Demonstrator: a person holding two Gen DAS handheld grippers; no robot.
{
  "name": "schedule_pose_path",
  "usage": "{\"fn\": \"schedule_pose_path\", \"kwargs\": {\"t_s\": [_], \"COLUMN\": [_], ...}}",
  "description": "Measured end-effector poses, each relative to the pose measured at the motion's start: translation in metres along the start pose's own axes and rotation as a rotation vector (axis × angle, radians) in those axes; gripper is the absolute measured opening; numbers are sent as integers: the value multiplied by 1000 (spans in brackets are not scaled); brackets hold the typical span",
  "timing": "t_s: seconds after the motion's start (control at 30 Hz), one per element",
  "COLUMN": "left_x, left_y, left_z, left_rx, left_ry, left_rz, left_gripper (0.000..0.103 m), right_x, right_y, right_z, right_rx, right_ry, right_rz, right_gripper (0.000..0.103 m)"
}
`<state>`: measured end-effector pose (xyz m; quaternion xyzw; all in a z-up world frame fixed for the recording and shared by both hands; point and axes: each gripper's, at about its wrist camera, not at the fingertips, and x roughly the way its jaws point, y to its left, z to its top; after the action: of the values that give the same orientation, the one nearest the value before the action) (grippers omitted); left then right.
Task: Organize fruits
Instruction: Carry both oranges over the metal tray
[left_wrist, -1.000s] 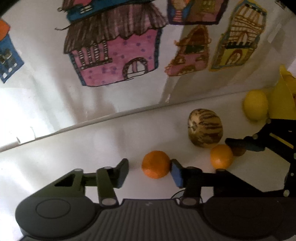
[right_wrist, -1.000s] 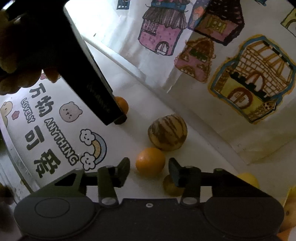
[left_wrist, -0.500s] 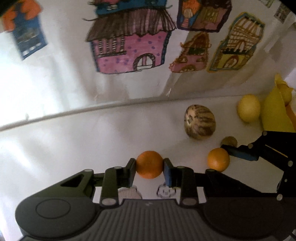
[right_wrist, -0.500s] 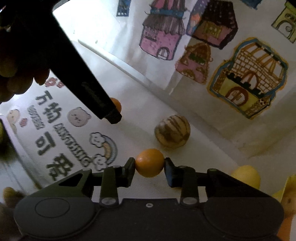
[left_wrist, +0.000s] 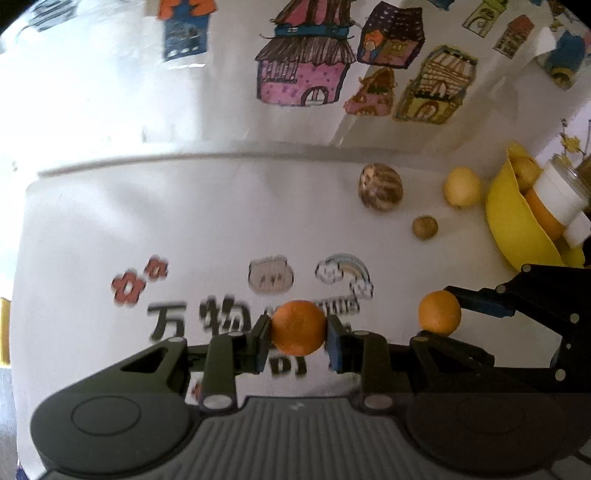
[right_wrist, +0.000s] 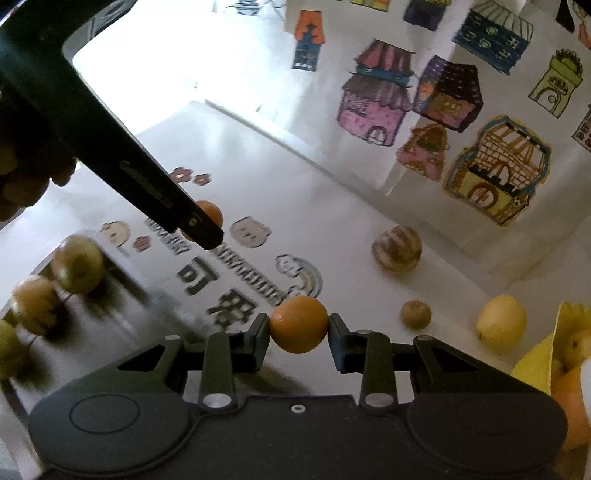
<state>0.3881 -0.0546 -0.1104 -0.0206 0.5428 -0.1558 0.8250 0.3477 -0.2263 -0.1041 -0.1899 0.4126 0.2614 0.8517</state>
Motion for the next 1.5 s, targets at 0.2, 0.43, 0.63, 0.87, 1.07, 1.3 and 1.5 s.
{"fn": "schedule_pose_path", "kwargs": {"t_s": [0.2,0.43,0.63,0.87,1.07,1.3,1.5], "left_x": [-22,-42,-58,-70,-72,-69,-61], "left_y": [3,-2,-4,-5,-15,-32,-41], "left_z": [-36,-72,-101,-128,-147,-155,-160], "left_rx": [-4,-13,-23,-2,28,59,63], "left_ry": [16,24,35,63,92,118,145], "left_rz": [-2,-15,-20,-16,-12,8,33], "left_gripper": [34,34,34,34,34,34,34], "right_x": [-23,-47,-67,-79,-81,-77,-74], "right_y": [26,52,73,91,103,108,108], "right_z": [-16,-40,-60,-76,-86,-97,-104], "right_rx": [6,32,57,69,69,82,96], "right_ry": [15,41,61,84,107,149,161], "right_rz": [-7,-22,-38,-37,-32,-21,-13], "right_gripper": [36,36,36,36,36,36,36]}}
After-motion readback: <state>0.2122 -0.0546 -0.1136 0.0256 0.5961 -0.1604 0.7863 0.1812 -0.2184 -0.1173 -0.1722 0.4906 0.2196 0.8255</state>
